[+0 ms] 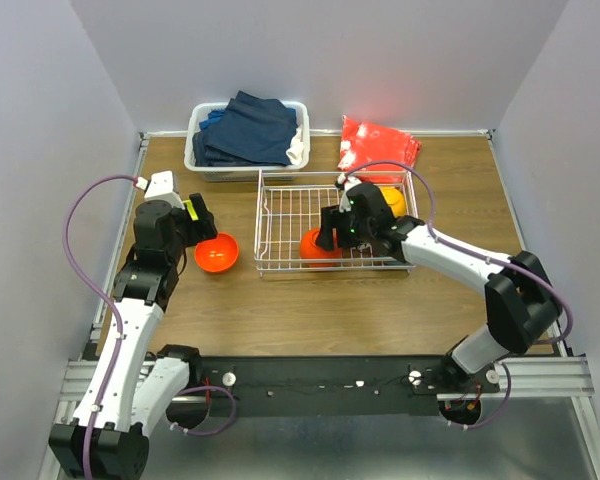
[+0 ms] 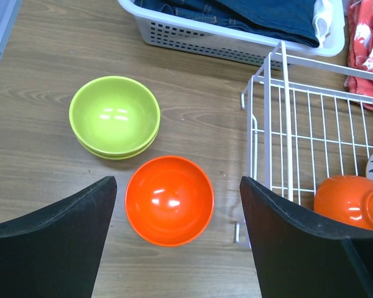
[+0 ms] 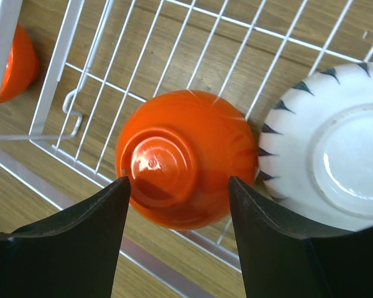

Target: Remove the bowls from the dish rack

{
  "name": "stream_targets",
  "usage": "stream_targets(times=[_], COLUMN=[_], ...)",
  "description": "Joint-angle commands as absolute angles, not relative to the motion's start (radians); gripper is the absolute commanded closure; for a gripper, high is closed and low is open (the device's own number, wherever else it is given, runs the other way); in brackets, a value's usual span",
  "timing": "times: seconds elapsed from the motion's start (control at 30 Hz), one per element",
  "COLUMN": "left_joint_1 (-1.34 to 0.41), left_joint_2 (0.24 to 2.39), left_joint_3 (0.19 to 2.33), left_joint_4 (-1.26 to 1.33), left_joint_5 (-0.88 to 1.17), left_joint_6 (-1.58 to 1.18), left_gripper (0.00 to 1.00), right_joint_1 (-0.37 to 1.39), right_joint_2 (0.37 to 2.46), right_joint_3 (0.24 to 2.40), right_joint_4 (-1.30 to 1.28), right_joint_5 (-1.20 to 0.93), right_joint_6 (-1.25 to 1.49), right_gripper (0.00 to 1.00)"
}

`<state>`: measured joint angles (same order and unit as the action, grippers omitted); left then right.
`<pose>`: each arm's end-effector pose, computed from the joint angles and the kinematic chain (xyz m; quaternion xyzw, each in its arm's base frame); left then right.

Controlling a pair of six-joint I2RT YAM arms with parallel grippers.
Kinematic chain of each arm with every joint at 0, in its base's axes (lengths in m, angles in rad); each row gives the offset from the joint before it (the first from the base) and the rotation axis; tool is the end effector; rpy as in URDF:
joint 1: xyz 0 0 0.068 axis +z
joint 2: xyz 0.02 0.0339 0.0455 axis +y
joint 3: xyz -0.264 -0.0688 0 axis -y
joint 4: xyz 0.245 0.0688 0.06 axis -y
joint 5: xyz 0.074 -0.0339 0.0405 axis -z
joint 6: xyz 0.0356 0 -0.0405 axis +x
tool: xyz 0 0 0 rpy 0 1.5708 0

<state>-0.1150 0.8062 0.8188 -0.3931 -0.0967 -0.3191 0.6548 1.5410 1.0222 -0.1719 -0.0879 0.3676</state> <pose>0.1823 -0.0176 0.3265 -0.1112 0.8200 -0.0815 0.5555 0.2670 0.2089 0.2383 -0.1479 0.8919 0.2429 0.3517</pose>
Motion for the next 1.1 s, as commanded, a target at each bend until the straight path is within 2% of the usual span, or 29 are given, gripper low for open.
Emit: stream_targets(times=[0.0,0.33,0.73,0.9,1.07], left_joint_1=[-0.135,-0.172,-0.202,-0.21,-0.213], left_joint_2=[0.792,0.788,0.772,0.765,0.764], left_joint_3=[0.815,0.813,0.808,0.807,0.807], left_joint_4=[-0.385,-0.388,-0.391,-0.393,-0.391], left_joint_5=[-0.109,-0.121,-0.138,-0.147,-0.15], left_joint_6=[-0.308,-0.296,-0.285,-0.281,-0.279], left_gripper=[0.11,0.11,0.11,0.11,0.11], right_joint_1=[0.695,0.709,0.689,0.676,0.696], right_joint_2=[1.611,1.752,1.917,1.889,1.795], right_joint_3=[1.101,1.227,1.385,1.427,1.388], right_joint_4=[-0.222,-0.219,-0.184,-0.16,-0.149], right_joint_5=[-0.012,0.116,0.455,0.433,0.339], right_joint_6=[0.35,0.339,0.216,0.147,0.025], right_gripper=[0.3,0.44,0.54,0.52,0.41])
